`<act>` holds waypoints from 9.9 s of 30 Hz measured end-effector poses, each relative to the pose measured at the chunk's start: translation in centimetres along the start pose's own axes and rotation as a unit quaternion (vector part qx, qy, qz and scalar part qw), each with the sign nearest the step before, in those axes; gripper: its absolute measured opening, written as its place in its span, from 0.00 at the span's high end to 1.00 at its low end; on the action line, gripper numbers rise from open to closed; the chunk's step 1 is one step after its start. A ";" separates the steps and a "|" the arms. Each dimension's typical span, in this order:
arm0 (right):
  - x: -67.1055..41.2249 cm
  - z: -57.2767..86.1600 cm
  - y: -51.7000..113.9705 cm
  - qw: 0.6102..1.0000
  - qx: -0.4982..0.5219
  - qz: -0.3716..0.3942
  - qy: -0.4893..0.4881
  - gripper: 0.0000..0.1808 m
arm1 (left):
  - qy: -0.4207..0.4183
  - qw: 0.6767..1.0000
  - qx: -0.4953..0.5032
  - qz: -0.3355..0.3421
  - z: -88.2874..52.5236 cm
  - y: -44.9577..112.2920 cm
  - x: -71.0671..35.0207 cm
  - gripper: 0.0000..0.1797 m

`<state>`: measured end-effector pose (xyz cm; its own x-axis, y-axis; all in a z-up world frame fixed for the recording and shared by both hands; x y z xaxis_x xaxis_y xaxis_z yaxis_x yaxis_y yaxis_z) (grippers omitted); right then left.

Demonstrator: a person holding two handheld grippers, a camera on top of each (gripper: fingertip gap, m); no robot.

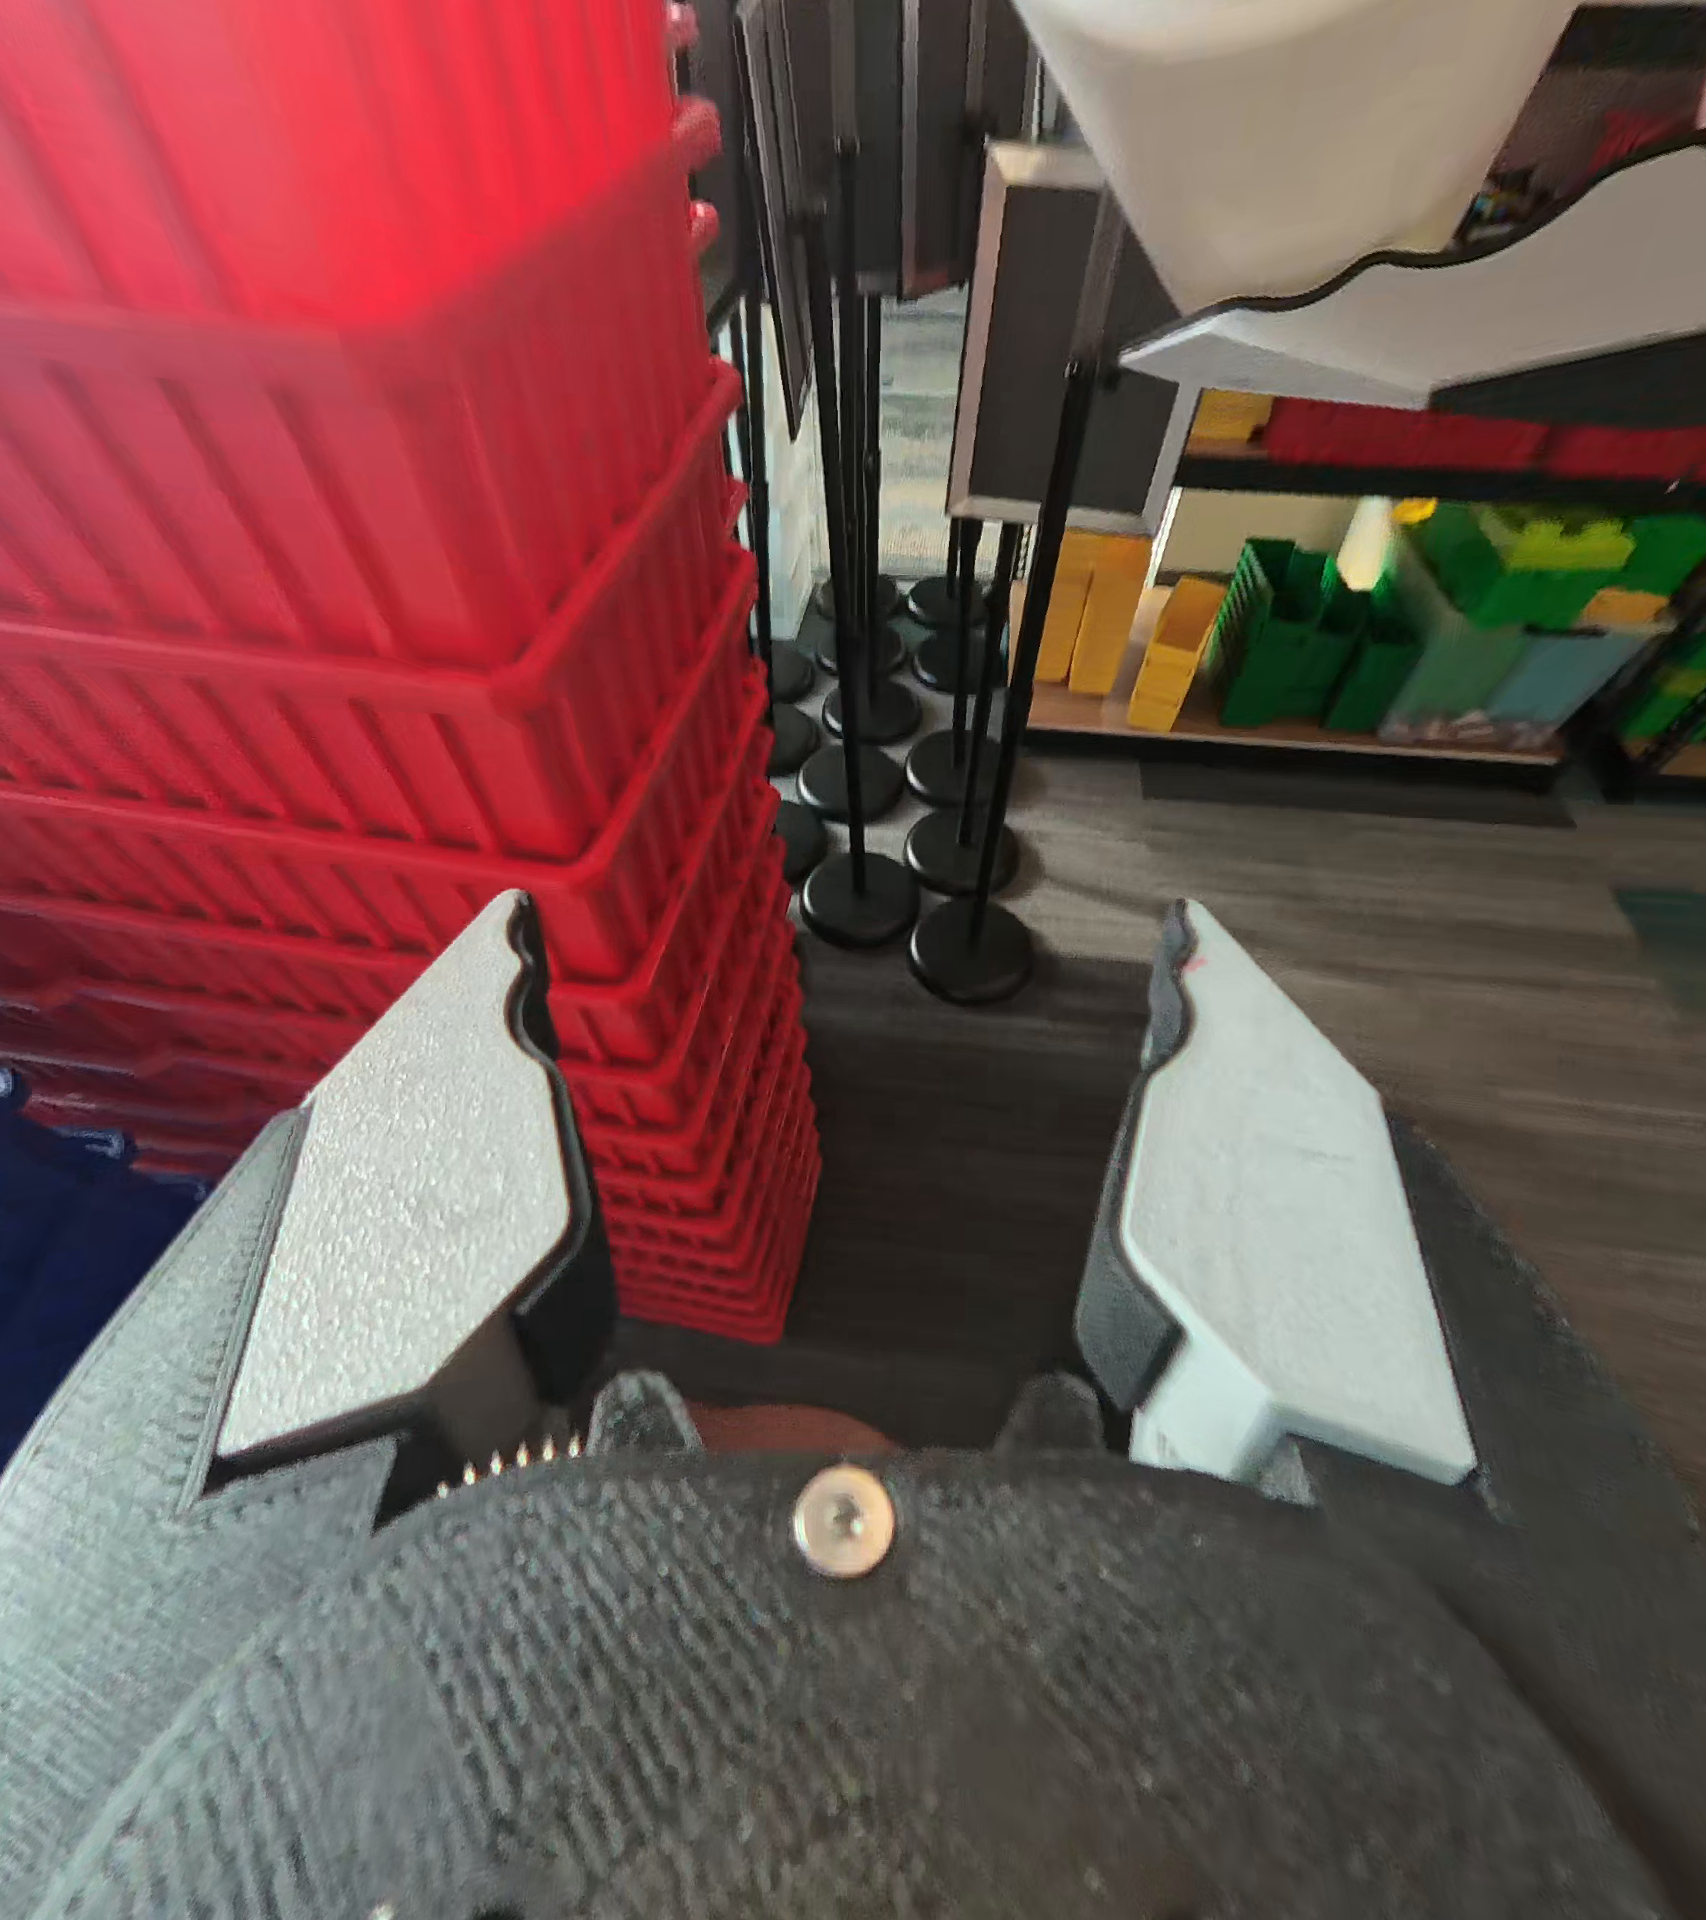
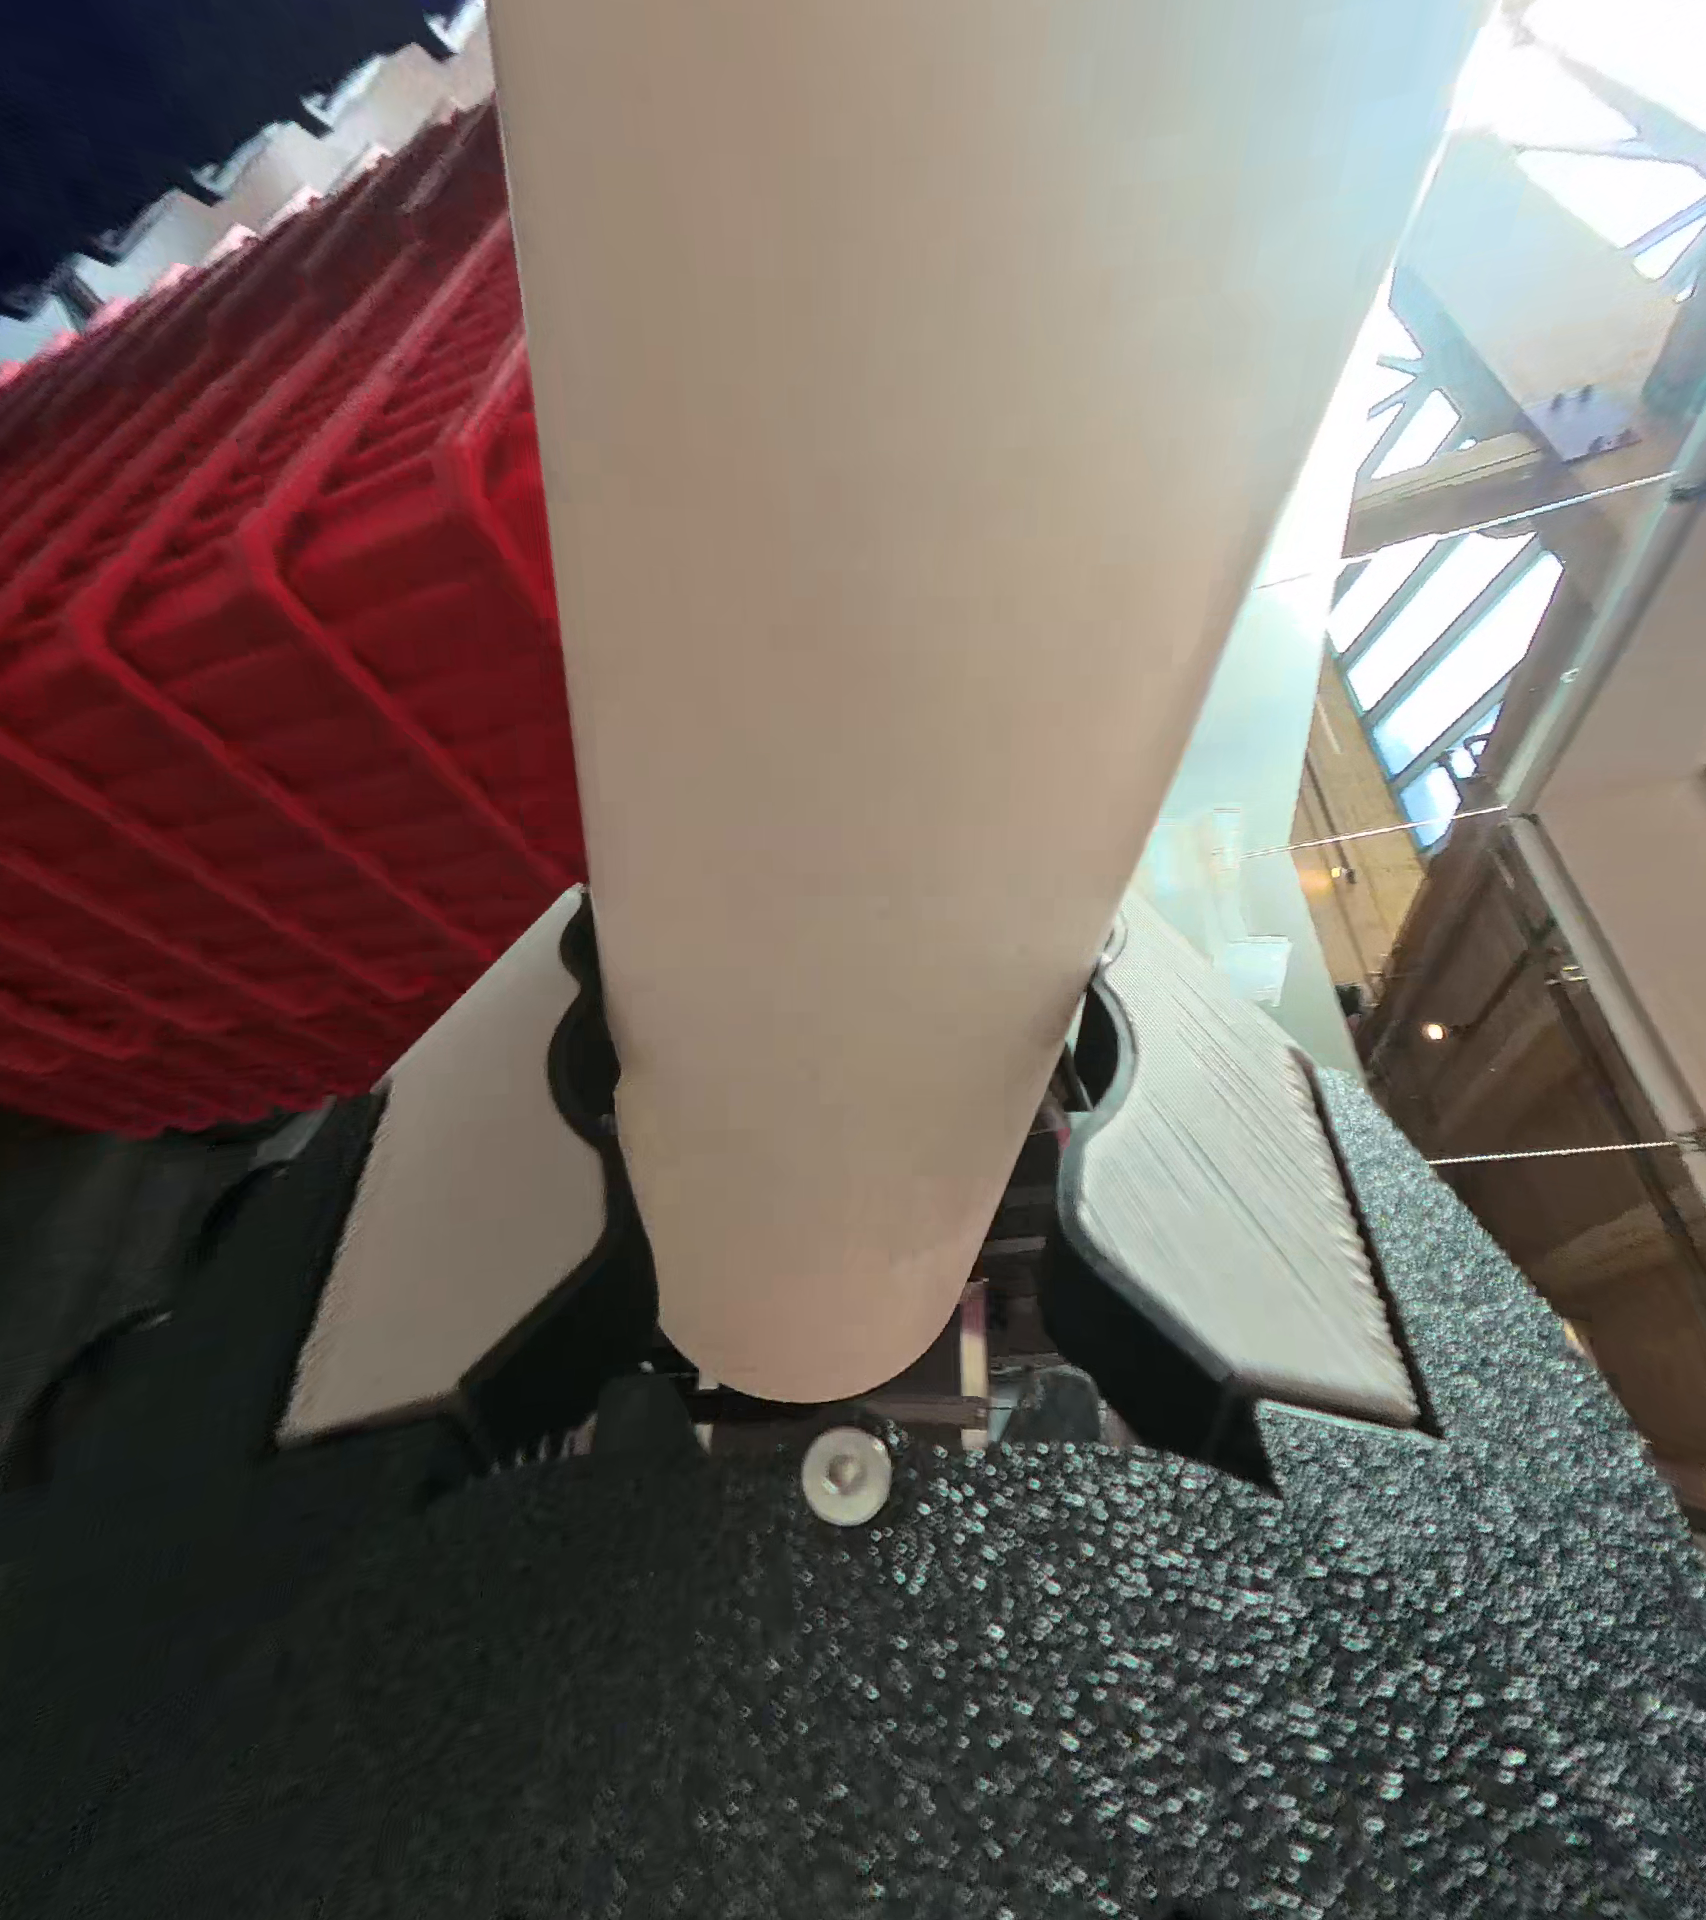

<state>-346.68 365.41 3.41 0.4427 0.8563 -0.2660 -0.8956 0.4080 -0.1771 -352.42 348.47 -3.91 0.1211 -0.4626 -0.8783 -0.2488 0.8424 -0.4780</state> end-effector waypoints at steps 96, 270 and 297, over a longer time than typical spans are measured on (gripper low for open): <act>7.0 0.2 -3.8 0.661 -0.474 0.270 0.515 0.54 | 0.131 0.874 0.461 -0.076 11.8 10.4 -5.1 0.30; 85.1 -1.2 -69.8 0.350 0.349 0.463 0.736 0.53 | 0.131 0.419 0.853 -0.282 98.0 32.8 -12.2 0.56; 125.8 11.6 -90.6 0.631 0.418 -0.019 0.654 0.53 | 0.416 0.378 0.707 -0.429 150.1 72.2 -16.6 0.58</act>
<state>-210.39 439.81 -3.01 -0.3676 0.0703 -0.9273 -0.3521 0.9124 0.2087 -228.16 458.42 -25.84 -0.9161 -0.1642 -0.3658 0.3732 -0.6828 -0.6281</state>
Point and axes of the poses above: each gripper's, where its closed fingertips meet, y out along the fingers, x out of its underside, z = x × y across the jaws, the point moved 6 cm from there along -y, back along the fingers, and after that the axes turned 8 degrees about -z, right-handed, at the moved point
